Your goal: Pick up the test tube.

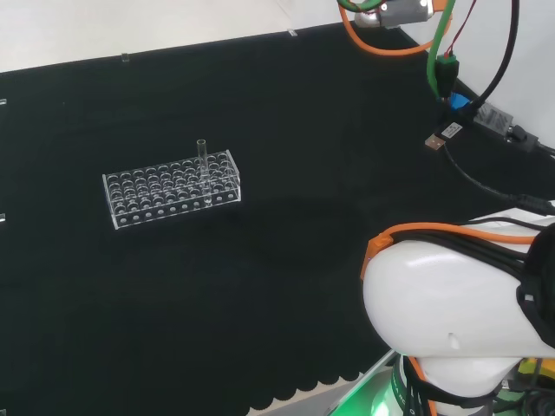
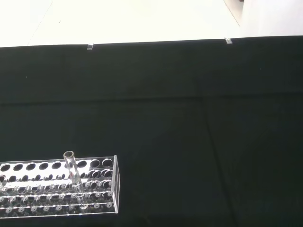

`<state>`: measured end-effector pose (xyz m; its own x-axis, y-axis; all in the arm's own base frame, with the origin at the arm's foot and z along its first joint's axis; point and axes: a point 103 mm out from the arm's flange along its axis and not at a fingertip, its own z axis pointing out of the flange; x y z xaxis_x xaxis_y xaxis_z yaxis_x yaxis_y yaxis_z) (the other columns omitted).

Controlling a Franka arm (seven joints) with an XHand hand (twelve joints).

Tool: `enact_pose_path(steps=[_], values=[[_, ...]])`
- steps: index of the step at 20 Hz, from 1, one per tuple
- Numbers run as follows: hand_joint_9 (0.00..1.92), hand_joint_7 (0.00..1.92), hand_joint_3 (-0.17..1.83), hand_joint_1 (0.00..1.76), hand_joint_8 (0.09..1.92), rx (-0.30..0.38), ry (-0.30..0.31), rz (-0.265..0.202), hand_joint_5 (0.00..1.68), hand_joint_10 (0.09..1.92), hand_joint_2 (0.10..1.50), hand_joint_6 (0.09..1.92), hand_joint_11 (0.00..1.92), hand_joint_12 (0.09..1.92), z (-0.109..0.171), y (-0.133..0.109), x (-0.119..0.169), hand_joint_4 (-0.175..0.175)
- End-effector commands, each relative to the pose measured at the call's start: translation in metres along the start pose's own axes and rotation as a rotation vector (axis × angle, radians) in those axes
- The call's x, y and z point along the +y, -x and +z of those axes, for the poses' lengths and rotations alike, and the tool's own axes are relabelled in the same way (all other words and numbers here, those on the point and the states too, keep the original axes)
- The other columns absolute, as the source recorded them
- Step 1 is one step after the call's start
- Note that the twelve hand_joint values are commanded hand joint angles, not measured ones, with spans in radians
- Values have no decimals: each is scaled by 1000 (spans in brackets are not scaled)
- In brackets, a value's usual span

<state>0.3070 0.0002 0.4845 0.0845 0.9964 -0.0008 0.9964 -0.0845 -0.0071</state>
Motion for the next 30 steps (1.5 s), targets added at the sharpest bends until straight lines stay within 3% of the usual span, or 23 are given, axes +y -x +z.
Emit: enact_pose_path(steps=[1, 3, 6, 14, 27, 30], values=[[167, 201, 560, 697, 812, -109, 143, 161, 143, 923, 687, 446, 30, 1425, -86, 60, -66, -10], [81, 114, 457, 621, 815, -118, 158, 170, 140, 952, 756, 285, 6, 1401, -94, 65, -70, -12], [57, 89, 419, 600, 818, -112, 163, 170, 145, 962, 780, 227, 0, 1395, -95, 65, -68, -13], [54, 86, 410, 598, 817, -83, 152, 145, 149, 962, 784, 211, 0, 1395, -86, 56, -53, -13], [58, 92, 402, 602, 818, -40, 109, 49, 156, 962, 787, 199, 0, 1395, -73, 28, -14, -13], [58, 93, 400, 604, 818, -2, 96, 36, 158, 962, 787, 196, 0, 1395, -66, 23, -4, -13]])
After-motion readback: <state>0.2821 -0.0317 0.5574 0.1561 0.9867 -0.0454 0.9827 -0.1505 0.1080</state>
